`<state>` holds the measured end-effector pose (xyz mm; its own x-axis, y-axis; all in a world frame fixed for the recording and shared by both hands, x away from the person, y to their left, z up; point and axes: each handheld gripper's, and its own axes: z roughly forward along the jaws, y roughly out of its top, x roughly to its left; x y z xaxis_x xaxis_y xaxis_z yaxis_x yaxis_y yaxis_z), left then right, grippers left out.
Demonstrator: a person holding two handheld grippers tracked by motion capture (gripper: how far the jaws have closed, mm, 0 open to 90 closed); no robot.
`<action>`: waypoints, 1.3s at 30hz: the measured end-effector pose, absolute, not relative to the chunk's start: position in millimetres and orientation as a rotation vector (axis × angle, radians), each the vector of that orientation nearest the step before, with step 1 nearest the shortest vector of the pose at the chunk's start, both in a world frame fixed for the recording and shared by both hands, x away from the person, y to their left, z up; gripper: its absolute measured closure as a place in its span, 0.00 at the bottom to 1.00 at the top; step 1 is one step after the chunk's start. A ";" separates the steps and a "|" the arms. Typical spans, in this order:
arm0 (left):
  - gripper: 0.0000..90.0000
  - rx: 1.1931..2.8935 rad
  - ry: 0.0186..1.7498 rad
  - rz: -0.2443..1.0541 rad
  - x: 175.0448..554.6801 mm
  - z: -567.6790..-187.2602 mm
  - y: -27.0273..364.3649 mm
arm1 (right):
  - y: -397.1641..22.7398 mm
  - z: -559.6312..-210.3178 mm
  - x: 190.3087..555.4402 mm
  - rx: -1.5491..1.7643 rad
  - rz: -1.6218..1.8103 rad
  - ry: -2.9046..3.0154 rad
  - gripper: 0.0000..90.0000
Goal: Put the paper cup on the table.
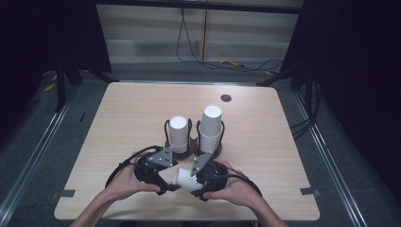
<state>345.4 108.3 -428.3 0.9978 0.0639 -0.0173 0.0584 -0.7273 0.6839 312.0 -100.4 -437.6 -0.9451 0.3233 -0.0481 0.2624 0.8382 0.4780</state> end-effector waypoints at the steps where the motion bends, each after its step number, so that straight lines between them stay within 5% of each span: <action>1: 0.23 2.389 0.081 0.007 345.7 -428.3 108.2 | -100.2 -437.7 312.1 0.464 0.724 2.891 0.33; 10: 0.26 2.414 0.046 -0.032 343.6 -432.3 103.0 | -97.3 -440.0 314.5 0.440 0.710 2.908 0.33; 15: 0.36 2.395 0.040 -0.059 345.9 -430.3 105.7 | -94.0 -439.7 312.9 0.416 0.700 2.918 0.33; 39: 0.34 2.430 0.044 -0.155 344.0 -436.1 101.0 | -81.1 -436.4 310.7 0.305 0.725 2.932 0.32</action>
